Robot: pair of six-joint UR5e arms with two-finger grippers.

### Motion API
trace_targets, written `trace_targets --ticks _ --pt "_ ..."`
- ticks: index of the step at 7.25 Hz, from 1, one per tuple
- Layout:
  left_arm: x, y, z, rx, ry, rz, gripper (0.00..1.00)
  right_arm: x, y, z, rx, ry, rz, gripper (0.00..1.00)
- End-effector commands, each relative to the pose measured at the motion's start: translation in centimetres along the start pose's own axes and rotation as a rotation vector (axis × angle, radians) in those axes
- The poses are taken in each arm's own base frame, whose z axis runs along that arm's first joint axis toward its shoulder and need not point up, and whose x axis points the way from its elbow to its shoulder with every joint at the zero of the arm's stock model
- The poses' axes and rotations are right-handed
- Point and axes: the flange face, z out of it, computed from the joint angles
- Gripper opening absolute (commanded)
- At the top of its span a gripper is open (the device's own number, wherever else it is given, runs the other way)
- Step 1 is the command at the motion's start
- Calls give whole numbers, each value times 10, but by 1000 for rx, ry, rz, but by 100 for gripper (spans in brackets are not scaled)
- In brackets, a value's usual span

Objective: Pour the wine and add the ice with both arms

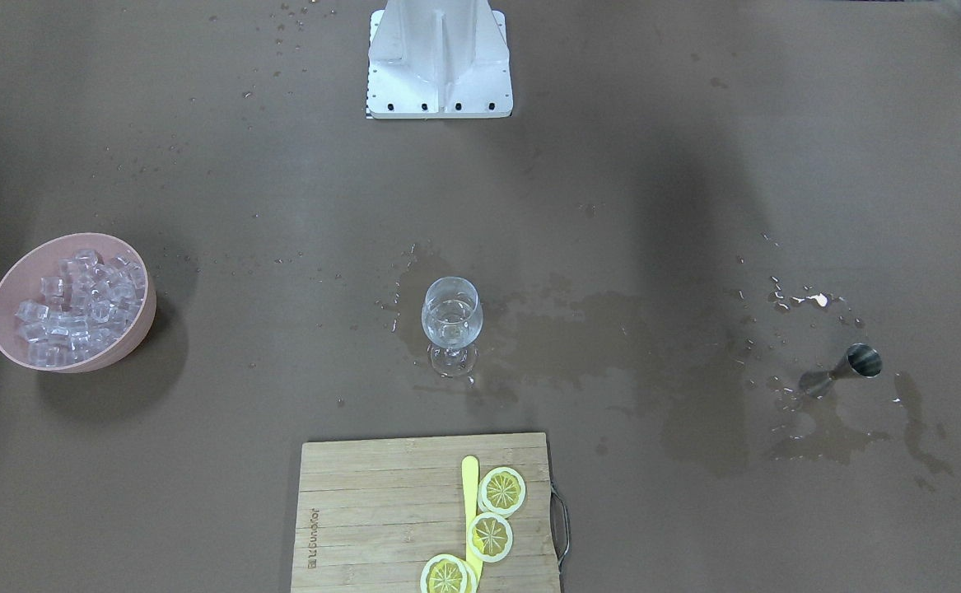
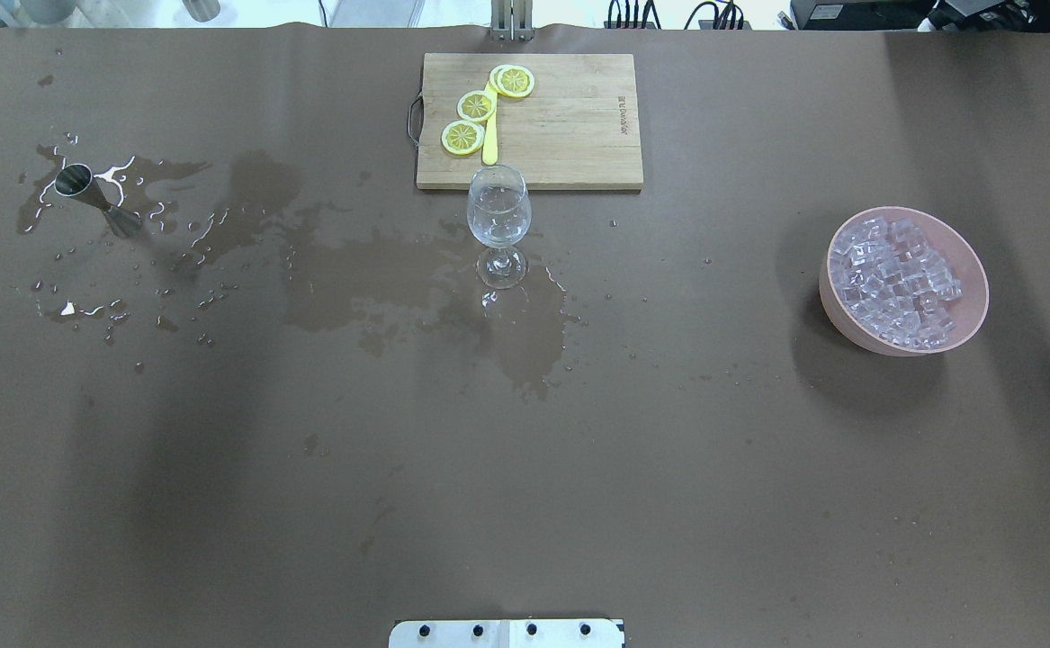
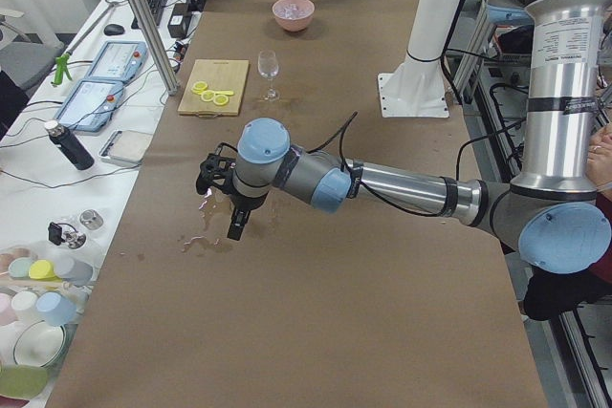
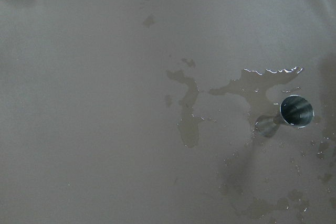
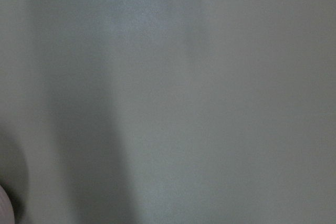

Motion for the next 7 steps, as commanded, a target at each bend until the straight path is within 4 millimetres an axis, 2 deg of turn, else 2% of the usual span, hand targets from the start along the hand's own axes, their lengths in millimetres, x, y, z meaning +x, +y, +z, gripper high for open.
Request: trace_targets --ticks 1,4,5,6,7 --pt "0 -1 0 1 0 0 98 1 4 2 -7 -16 0 100" --pt "-1 2 1 -1 2 -2 98 -19 0 -10 16 -22 -15 100" --pt "-6 12 8 -7 5 2 98 -40 -1 -6 16 -17 -27 100" --pt "-11 14 12 9 8 13 98 -68 -3 -14 33 -25 -20 100" --pt "-16 25 16 6 8 12 98 -103 -6 -16 37 -34 -8 100"
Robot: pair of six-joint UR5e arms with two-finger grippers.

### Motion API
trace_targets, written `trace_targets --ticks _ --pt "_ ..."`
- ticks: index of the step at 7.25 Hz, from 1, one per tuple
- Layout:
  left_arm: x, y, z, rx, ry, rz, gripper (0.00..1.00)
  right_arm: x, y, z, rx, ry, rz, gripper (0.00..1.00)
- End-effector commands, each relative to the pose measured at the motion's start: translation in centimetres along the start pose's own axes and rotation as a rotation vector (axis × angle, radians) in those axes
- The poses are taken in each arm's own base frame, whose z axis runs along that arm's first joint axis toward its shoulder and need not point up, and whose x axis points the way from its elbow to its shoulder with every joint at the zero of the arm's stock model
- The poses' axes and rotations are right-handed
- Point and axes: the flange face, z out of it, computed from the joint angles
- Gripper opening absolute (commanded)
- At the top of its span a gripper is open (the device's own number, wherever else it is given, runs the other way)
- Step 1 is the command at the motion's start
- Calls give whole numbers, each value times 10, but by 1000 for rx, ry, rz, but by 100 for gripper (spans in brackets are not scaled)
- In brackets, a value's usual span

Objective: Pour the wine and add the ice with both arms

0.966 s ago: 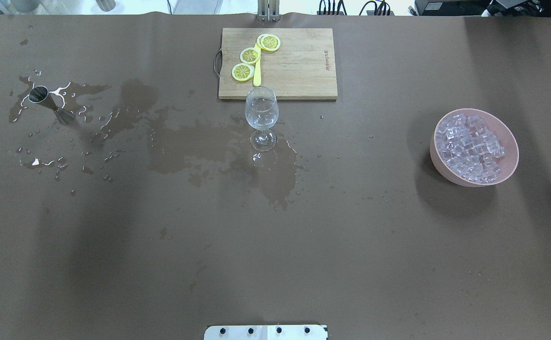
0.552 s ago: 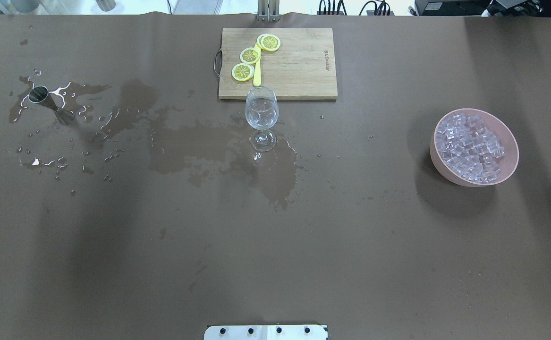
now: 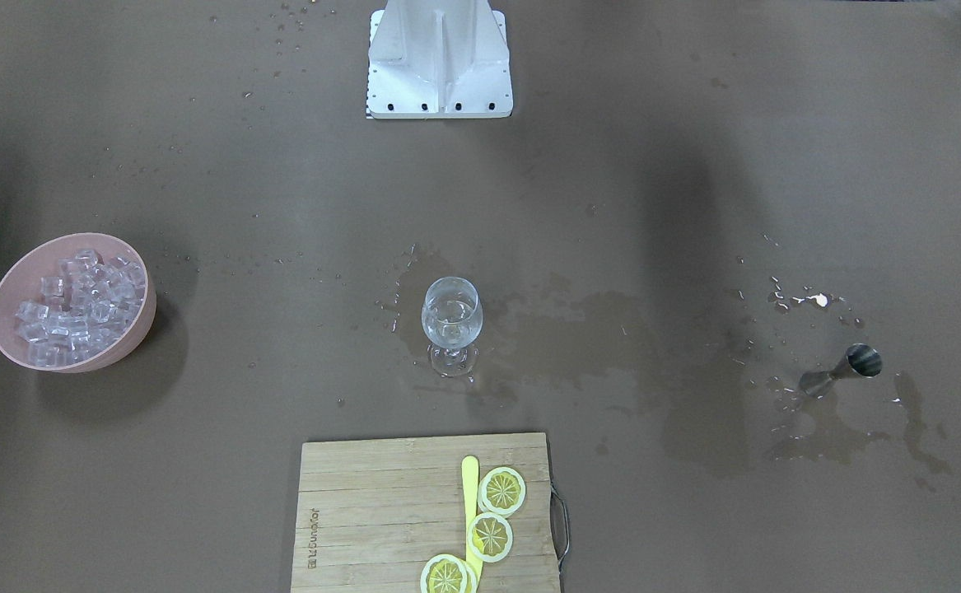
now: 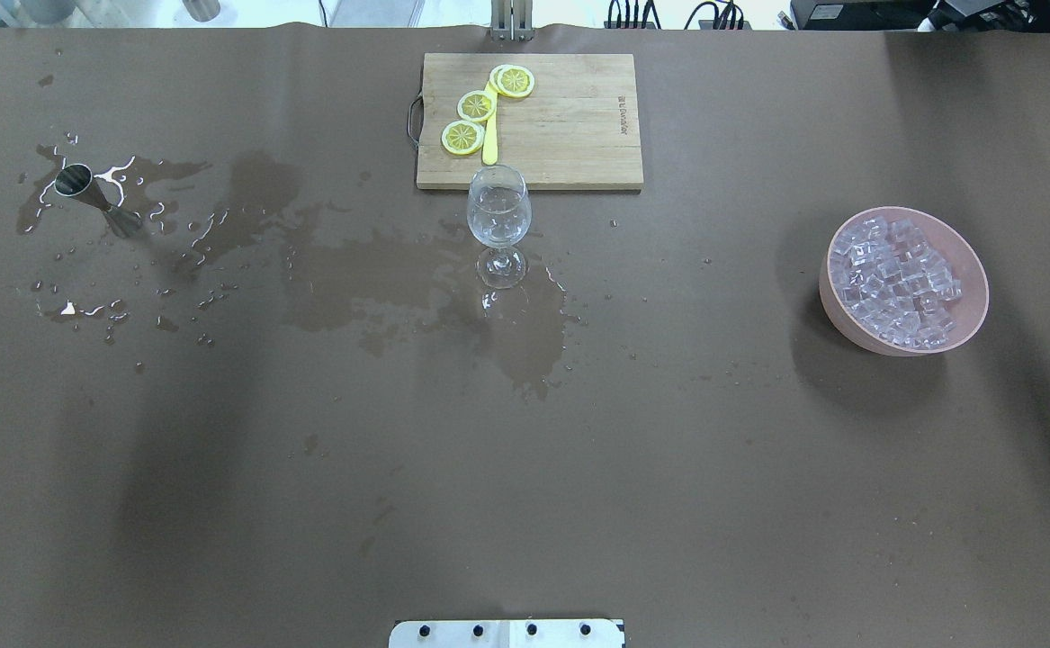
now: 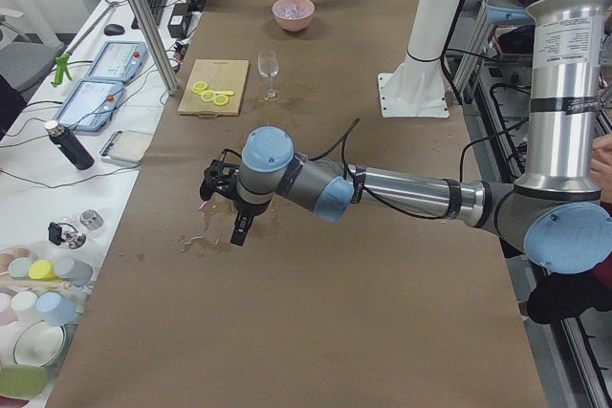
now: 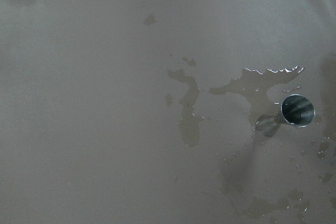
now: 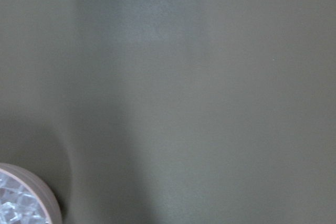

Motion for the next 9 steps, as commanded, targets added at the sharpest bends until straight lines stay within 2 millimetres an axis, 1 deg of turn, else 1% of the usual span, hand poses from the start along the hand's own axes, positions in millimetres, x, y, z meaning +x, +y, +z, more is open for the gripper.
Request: trace_targets --ticks 1,2,3,4,5,6,7,8,9 --pt "-8 12 8 1 2 3 98 -83 -8 -2 8 -18 24 100" --pt "-10 12 10 13 5 11 98 -120 -8 6 -3 -25 40 100" --pt "-16 13 19 41 4 -6 98 -158 -2 12 -10 -37 51 100" --pt "-5 11 41 72 7 -26 98 -199 4 3 1 -57 41 100" --pt "-1 12 66 89 2 -26 98 -225 13 17 -23 -59 72 100" --pt "2 17 81 106 5 -23 98 -233 19 30 -44 -52 69 100" --pt "15 15 92 125 9 -27 98 -236 24 42 -66 -44 63 100" --pt "33 11 104 144 5 -35 98 -235 30 52 -82 -36 61 100" --pt "49 7 114 166 1 -31 98 -232 41 72 -116 -17 60 100"
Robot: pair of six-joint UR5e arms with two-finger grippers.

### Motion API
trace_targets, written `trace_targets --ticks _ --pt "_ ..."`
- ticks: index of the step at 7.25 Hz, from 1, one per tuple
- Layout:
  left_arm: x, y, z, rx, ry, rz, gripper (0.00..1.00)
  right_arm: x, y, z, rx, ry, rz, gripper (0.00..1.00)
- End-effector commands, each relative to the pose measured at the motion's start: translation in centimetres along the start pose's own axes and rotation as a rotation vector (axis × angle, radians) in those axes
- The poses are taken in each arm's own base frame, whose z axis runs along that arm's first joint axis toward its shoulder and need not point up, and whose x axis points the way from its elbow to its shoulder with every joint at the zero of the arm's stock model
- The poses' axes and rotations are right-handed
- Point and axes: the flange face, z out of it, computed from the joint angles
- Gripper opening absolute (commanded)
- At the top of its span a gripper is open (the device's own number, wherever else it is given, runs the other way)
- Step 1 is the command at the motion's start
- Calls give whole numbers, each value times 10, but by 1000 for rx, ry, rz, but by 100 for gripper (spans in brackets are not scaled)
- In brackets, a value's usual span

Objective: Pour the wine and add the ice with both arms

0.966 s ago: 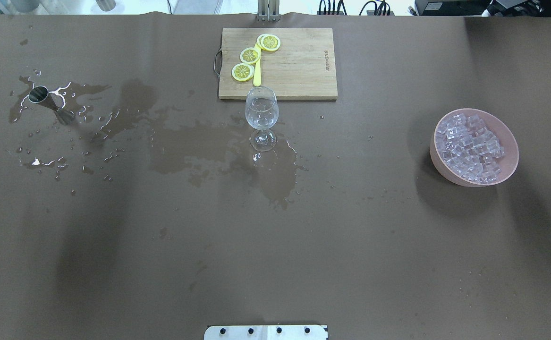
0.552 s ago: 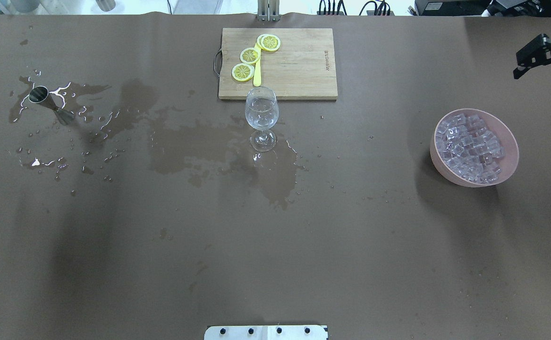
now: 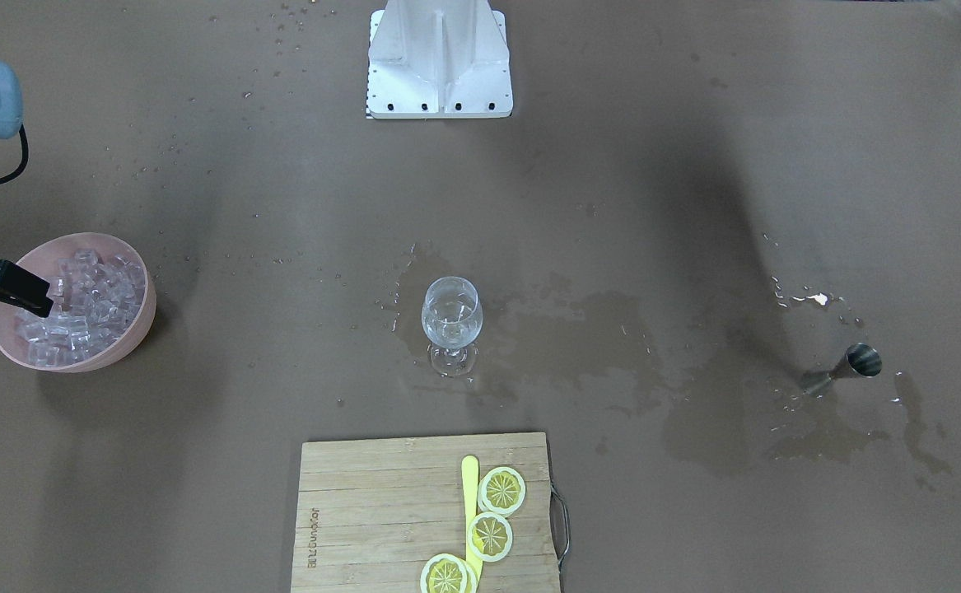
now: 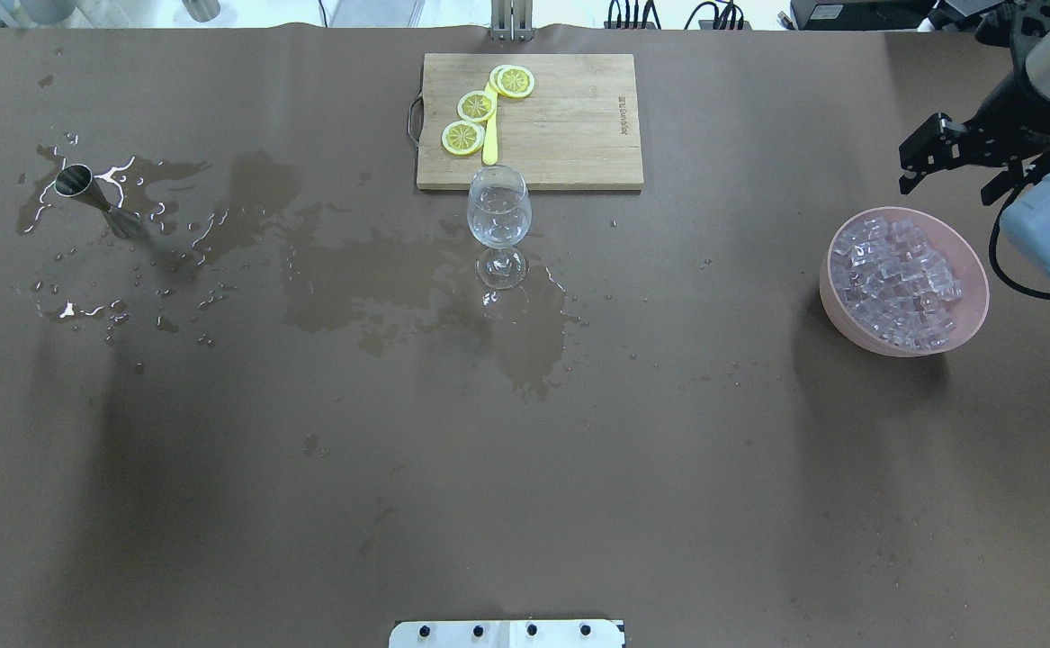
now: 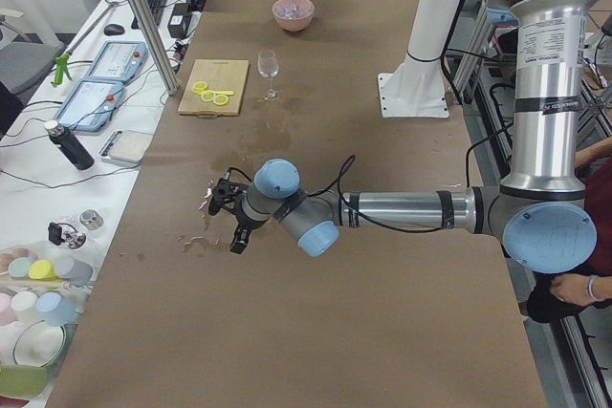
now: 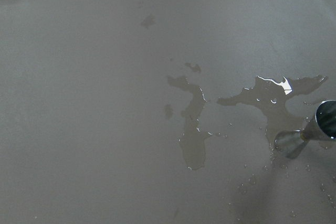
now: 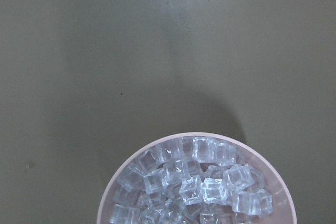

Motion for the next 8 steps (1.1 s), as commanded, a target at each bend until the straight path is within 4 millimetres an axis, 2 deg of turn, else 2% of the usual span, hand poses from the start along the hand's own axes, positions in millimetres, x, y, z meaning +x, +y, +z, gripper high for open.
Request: trace_targets --ticks 1,4,6,7,8 --pt "36 2 26 52 -6 -3 98 4 12 29 -36 37 -5 100" --pt "69 -4 35 123 35 -21 98 -7 21 52 -50 71 -38 100" --pt "114 5 66 160 23 -17 98 -18 27 64 -59 87 -63 94" --pt "132 15 78 176 35 -24 98 -18 26 69 -65 93 -61 86" --pt "150 25 88 195 33 -30 98 -15 25 78 -77 104 -55 85"
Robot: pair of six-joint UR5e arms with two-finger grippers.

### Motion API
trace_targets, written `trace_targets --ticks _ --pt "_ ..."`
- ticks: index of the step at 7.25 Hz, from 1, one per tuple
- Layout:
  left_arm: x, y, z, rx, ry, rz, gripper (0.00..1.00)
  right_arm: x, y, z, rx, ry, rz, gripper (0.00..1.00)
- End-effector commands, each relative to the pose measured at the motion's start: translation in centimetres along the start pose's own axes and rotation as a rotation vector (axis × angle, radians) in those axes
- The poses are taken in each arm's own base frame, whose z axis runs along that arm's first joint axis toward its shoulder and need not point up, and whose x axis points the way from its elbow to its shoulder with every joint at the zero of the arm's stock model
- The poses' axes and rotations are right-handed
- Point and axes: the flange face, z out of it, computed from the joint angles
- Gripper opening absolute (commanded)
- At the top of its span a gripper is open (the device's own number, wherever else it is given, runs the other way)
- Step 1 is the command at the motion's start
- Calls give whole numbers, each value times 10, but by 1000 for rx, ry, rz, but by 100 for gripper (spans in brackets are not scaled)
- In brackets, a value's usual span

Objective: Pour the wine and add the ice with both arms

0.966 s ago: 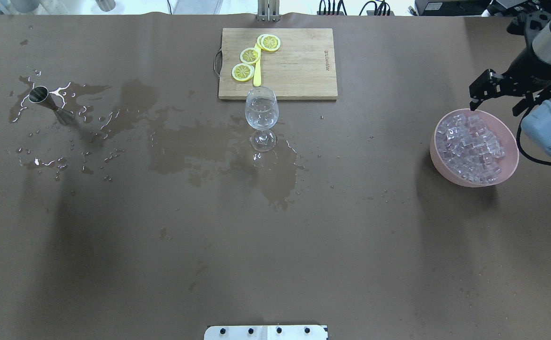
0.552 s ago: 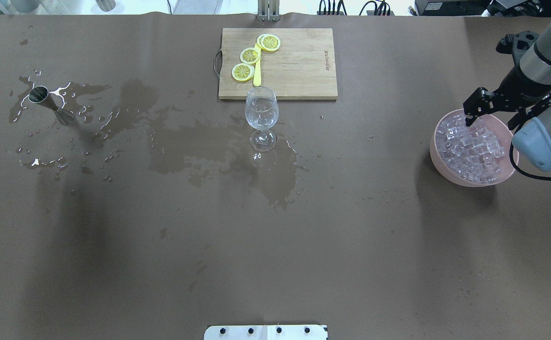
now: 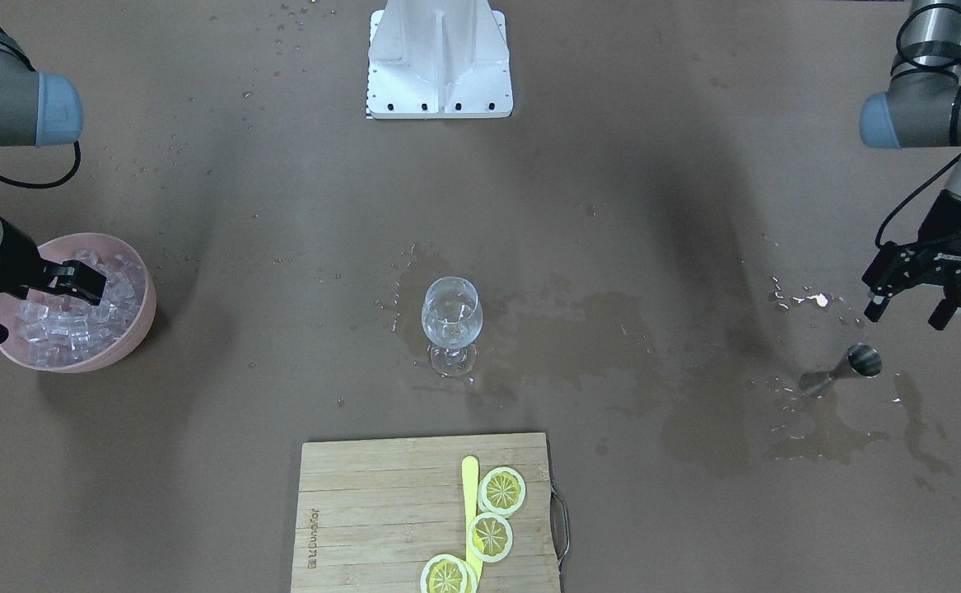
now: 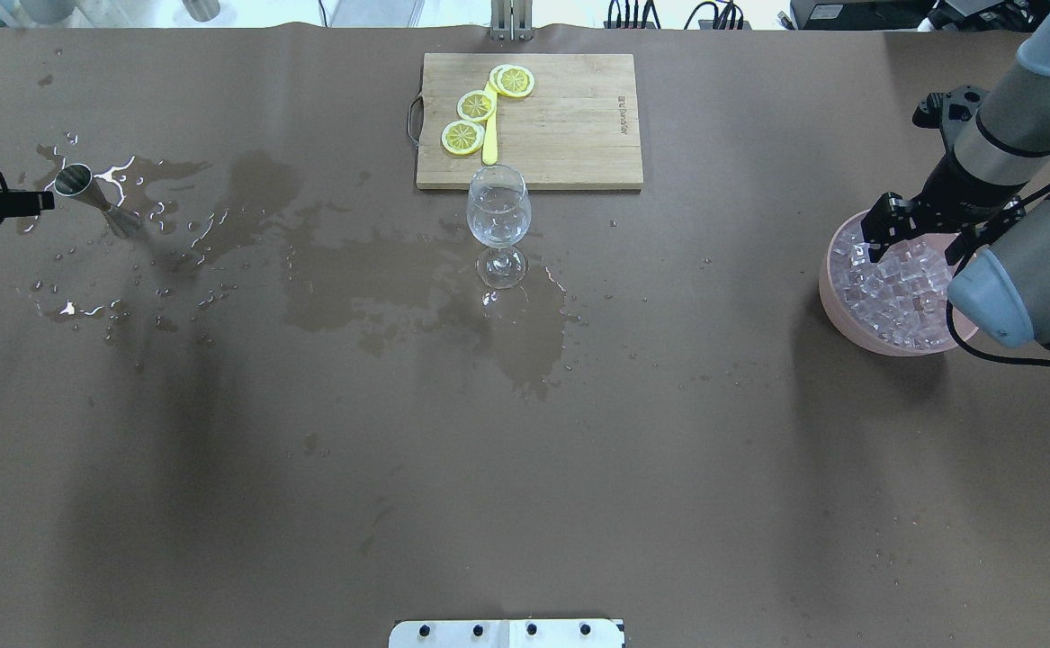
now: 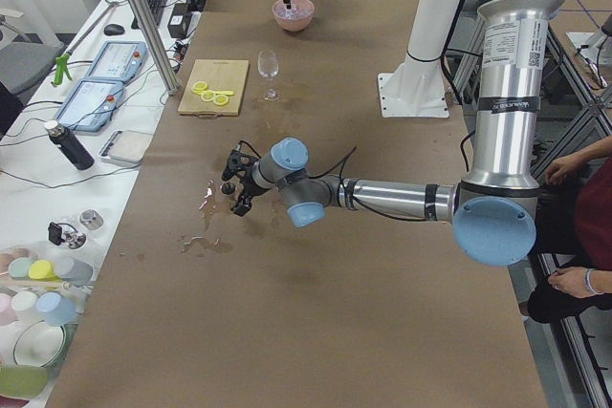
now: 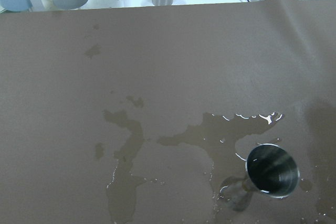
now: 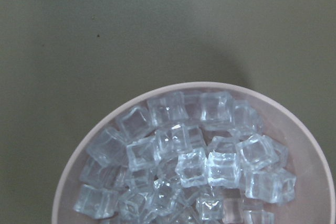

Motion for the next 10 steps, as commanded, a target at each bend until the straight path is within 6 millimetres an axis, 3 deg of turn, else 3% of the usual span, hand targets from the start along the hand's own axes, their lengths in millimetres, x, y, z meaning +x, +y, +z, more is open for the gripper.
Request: trace_targets --ticks 1,5,6,7,10 --pt "36 25 19 29 13 -18 98 -2 -4 19 -25 26 3 85" --pt "34 28 33 78 -28 -3 98 -16 0 28 -29 40 -23 84" --pt "15 39 46 60 -54 -3 97 -17 1 31 -31 45 -25 84" --pt "10 39 55 93 -34 -3 98 -18 0 35 -38 49 -25 84" --pt "14 34 67 96 -32 -9 98 -24 -5 44 -51 58 -13 84"
